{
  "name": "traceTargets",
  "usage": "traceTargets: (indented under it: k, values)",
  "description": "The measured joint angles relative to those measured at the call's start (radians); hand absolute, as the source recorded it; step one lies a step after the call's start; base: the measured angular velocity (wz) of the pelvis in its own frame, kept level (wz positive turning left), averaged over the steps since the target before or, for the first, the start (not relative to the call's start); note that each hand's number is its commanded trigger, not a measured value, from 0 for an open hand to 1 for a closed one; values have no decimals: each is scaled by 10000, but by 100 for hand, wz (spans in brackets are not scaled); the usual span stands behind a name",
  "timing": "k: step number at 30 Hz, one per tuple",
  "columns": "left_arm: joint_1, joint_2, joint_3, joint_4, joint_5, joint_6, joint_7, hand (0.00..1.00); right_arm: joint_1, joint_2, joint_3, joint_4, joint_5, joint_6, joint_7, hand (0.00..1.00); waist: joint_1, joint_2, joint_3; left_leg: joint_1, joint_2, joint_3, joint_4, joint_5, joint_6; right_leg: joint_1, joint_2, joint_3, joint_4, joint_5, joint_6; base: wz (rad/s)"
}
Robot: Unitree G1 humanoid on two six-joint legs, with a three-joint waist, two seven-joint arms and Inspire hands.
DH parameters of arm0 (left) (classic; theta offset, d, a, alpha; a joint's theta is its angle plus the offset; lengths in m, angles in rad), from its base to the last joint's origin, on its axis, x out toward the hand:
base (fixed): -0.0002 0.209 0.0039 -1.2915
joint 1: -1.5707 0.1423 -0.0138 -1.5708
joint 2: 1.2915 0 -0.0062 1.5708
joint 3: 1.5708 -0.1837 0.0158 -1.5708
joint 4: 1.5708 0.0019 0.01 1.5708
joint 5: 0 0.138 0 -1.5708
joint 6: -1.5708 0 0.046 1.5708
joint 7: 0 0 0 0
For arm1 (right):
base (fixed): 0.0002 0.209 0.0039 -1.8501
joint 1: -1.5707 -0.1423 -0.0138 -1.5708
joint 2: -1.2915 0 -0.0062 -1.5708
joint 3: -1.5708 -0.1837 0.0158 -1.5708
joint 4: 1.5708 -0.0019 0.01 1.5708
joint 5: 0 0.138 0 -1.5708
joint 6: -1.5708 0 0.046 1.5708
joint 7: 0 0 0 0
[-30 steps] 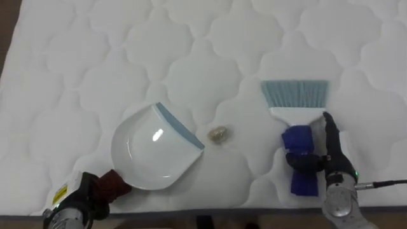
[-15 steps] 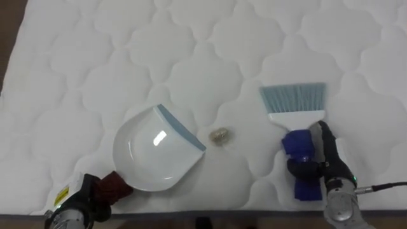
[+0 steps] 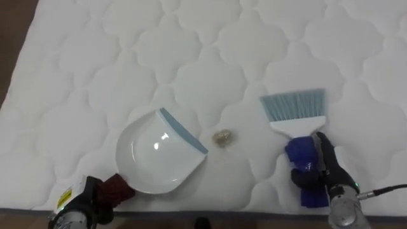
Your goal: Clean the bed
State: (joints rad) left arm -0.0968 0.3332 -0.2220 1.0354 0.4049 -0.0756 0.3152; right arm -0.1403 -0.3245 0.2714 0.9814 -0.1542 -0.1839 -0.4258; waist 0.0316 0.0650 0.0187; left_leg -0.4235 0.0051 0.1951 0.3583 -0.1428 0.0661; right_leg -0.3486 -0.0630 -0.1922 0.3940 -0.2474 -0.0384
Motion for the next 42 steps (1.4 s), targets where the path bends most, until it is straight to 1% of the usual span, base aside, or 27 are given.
traceTargets:
  k: [3,5,9,10,13,15,16,18,21,22,23,26,29,32,34,35,36,37,38,39,40,41,42]
  values:
    - [-84,4,-132,6,-3,116,-23,100,-44,-467,-15,65,-146,31,-18,100,14,17,1,70,-9,-44,-17,-1,-2,108,0,-21,-7,0,-1,6]
    - [-137,6,-198,15,-4,182,-25,100,-161,-532,-15,269,-163,85,-19,100,18,23,0,123,-9,-45,-53,-1,-3,170,7,-16,0,0,-2,0]
    - [-222,5,-296,42,-12,267,-61,100,-492,-568,-3,616,-78,434,-95,100,43,50,8,139,-10,-44,-89,0,-4,190,11,-30,13,-1,-4,0]
    - [-237,5,-306,40,-13,265,-111,100,-512,-623,144,741,-87,524,-77,100,82,41,8,144,-10,-42,-92,0,-4,196,9,-10,34,-1,-4,0]
    - [-237,2,-301,40,-14,271,-147,100,-520,-545,161,917,-77,651,-90,100,75,-8,39,138,-29,-23,-128,0,-3,157,-11,7,57,-1,-3,0]
    - [-236,8,-294,39,-14,293,-142,100,-523,-489,129,982,-18,677,-85,100,75,-72,73,134,-40,10,-141,0,-3,116,-31,32,56,-14,4,-2]
    - [-245,35,-291,27,-14,315,-139,100,-530,-460,131,988,-11,703,-82,100,75,-147,98,121,-50,47,-140,0,-3,91,-52,51,56,-54,10,-5]
    - [-253,114,-285,6,-17,326,-139,100,-549,-402,135,1057,135,755,-17,100,70,-264,90,34,-52,63,-117,1,-1,-6,-54,93,68,-57,11,-2]
    - [-221,226,-296,-195,-15,332,-145,100,-553,-399,133,1104,416,762,167,100,50,-330,89,-29,-52,69,-74,1,-1,-35,-62,85,72,-55,15,0]
    - [-222,309,-305,-247,-3,321,-145,100,-574,-401,128,1153,506,762,285,100,45,-366,81,-28,-54,73,-70,1,-1,-34,-66,80,88,-55,15,0]
    - [-241,379,-304,-280,9,320,-145,100,-641,-401,108,1238,493,762,388,100,28,-392,90,-29,-53,72,-67,1,0,-46,-67,77,128,-55,16,0]
    - [-255,417,-243,-367,195,315,-142,100,-816,-404,-55,1538,389,765,592,100,42,-397,91,-48,-45,87,-22,1,0,-70,-67,98,193,-58,20,0]
    - [-319,438,-251,-366,301,326,-131,100,-1118,-406,-88,1824,241,901,675,100,45,-401,92,-67,-31,95,35,1,0,-111,-68,117,233,-59,19,-2]
    - [-409,475,-249,-429,446,327,-129,100,-1290,-474,-96,2015,105,923,745,100,47,-422,98,-203,-5,122,224,1,2,-219,-78,129,400,-77,16,0]
    - [-422,601,-264,-602,521,317,-130,100,-1500,-597,-118,2153,-491,945,907,100,48,-507,147,-222,-10,151,235,2,2,-289,-108,124,490,-111,8,0]
    - [-498,718,-276,-634,616,292,-130,100,-1670,-729,-116,2237,-924,964,1030,100,47,-591,202,-265,-19,181,281,14,24,-383,-146,127,640,-156,-5,0]
    - [-580,781,-279,-641,703,291,-129,100,-1701,-903,-115,2249,-1265,984,1030,100,75,-658,224,-320,-25,185,356,13,29,-460,-173,128,776,-196,-9,0]
    - [-590,798,-280,-678,732,292,-129,100,-1706,-1017,-115,2224,-1468,994,1031,100,90,-684,215,-371,-26,190,400,10,34,-526,-187,130,840,-207,-9,0]
    - [-592,820,-278,-826,892,321,-123,100,-1736,-1281,-90,2149,-1923,1025,1028,100,174,-740,239,-448,-28,219,463,-11,68,-662,-211,167,980,-243,-5,-7]
    - [-603,826,-278,-892,981,327,-115,100,-1755,-1423,-71,2133,-2129,1079,1027,100,279,-767,245,-509,-21,237,503,-15,75,-741,-210,209,1040,-243,-7,-11]
    - [-628,838,-278,-982,1098,317,-72,100,-1808,-1722,26,2129,-2464,1180,1032,100,358,-809,244,-604,-7,274,524,-10,97,-875,-207,241,1099,-240,-8,-8]
    - [-610,875,-268,-1023,1128,304,-20,100,-1910,-1976,6,2135,-2953,1224,1058,100,357,-832,237,-650,-6,274,534,2,117,-937,-208,248,1126,-225,-12,-6]
    - [-607,907,-258,-1043,1168,297,-17,100,-1978,-2099,-6,2132,-3252,1220,1070,100,359,-850,235,-669,-7,279,535,4,120,-969,-208,262,1143,-220,-13,-4]
